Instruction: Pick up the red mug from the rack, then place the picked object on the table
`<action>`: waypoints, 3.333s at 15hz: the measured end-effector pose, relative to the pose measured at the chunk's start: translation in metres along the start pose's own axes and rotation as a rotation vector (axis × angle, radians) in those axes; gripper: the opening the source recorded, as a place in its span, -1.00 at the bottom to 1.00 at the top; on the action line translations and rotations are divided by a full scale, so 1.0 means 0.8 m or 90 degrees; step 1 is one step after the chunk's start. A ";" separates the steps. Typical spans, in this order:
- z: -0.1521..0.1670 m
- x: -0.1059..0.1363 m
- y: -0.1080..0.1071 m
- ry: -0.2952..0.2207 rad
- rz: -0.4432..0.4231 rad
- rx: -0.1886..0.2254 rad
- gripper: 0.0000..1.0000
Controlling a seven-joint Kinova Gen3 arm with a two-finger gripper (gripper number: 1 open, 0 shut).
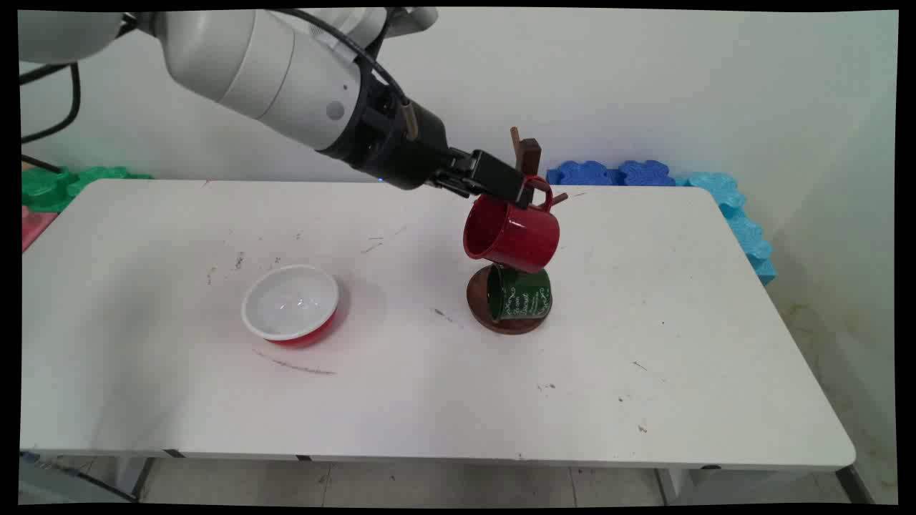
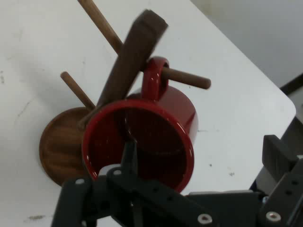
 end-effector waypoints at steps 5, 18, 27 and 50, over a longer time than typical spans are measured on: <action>-0.004 -0.006 -0.001 -0.022 0.039 -0.014 1.00; 0.019 -0.015 -0.021 -0.021 0.075 -0.040 1.00; 0.034 -0.016 -0.026 -0.011 0.077 -0.053 1.00; 0.050 -0.017 -0.025 -0.003 0.074 -0.056 -1.00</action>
